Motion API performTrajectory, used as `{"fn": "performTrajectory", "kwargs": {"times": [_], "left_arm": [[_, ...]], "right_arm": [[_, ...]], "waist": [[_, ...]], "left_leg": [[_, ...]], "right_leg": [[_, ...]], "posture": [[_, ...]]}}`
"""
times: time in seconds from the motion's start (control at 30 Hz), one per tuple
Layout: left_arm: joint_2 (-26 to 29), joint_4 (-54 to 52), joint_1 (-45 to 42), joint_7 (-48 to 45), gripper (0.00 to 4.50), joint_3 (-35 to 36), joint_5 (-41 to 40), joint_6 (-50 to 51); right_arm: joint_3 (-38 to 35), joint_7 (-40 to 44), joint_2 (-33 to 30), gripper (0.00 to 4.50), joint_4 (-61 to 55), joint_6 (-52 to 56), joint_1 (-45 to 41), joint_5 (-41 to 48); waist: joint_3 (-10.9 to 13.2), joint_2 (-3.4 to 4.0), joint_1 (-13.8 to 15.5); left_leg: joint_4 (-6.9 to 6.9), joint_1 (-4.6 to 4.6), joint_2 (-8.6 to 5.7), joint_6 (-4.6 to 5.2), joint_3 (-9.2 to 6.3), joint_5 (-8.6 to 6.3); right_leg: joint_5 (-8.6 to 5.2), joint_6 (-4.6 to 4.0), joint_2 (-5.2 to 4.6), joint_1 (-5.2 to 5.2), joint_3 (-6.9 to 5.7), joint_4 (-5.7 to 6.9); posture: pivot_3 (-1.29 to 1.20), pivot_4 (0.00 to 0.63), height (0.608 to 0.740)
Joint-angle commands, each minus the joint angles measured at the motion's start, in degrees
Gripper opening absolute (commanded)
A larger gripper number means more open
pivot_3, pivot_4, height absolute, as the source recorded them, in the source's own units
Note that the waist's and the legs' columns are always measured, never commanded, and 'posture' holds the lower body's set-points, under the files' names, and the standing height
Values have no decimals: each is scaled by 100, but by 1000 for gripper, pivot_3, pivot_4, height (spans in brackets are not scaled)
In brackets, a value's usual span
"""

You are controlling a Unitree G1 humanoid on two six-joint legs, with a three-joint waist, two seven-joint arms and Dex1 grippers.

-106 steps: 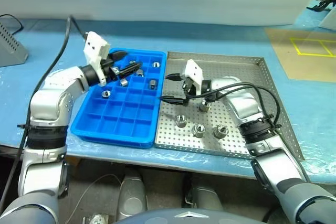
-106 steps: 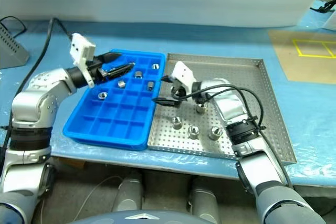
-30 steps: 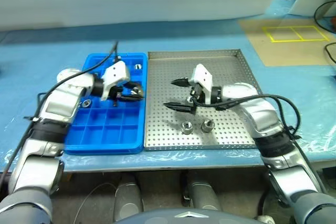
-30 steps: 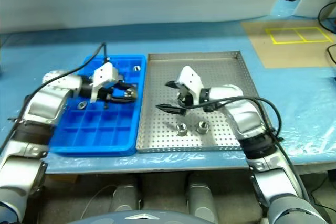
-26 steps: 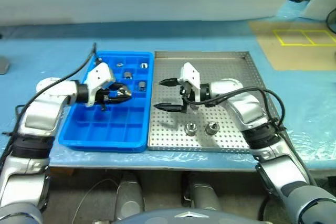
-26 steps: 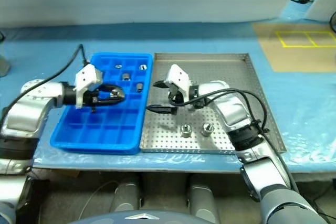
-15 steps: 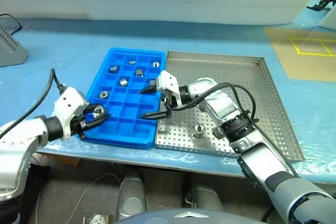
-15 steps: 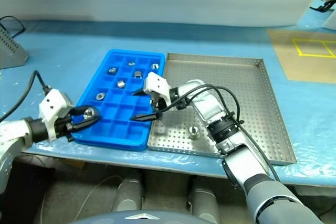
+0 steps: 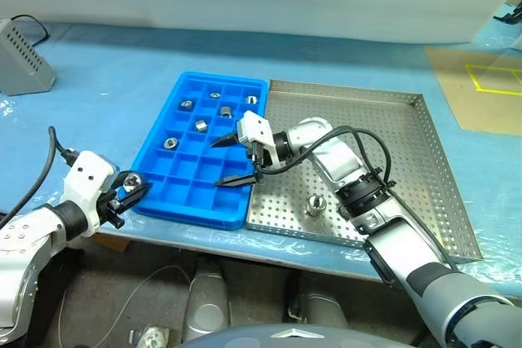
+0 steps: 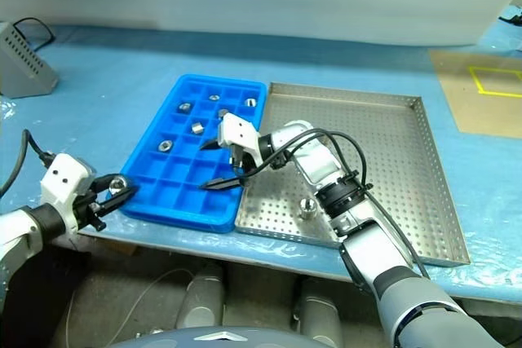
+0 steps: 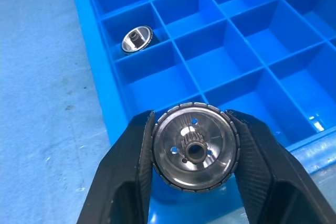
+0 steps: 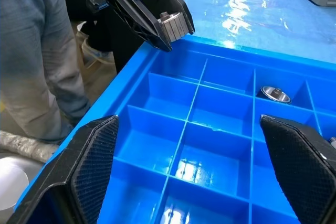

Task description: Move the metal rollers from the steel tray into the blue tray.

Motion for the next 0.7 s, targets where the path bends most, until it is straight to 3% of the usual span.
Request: {"fn": "performTrajectory", "kwargs": {"times": [0.03,0.43,0.47,0.53,0.7], "left_arm": [[-7,12,-35,186,1746,-51,59,-173],[76,346,141,285,1746,-177,46,-263],[68,429,31,407,2483,-209,121,-264],[83,555,-123,541,3031,-267,198,-249],[94,500,-552,359,3031,-326,-147,-298]], "right_arm": [[-93,-13,-9,4500,-104,-58,-50,-28],[-115,-173,-36,4500,34,-195,-37,-172],[-123,-171,-39,4500,54,-211,-37,-176],[-138,-164,-43,4500,78,-235,-36,-181],[-226,-215,-116,4500,81,-234,-25,-189]], "waist": [[0,0,-4],[-1,-1,-22],[-1,-1,-23],[-1,1,-19],[-2,0,-24]], "left_leg": [[0,0,0,0,0,0],[0,3,0,0,0,0],[0,4,-1,0,0,0],[0,4,-1,0,0,0],[5,5,-1,-1,0,1]], "right_leg": [[0,0,1,0,0,0],[0,1,0,1,1,1],[0,1,0,2,1,1],[0,1,0,1,1,4],[1,1,0,4,2,6]], "posture": [[384,150,740],[369,150,740],[361,150,740],[361,150,740],[333,150,740]]}}
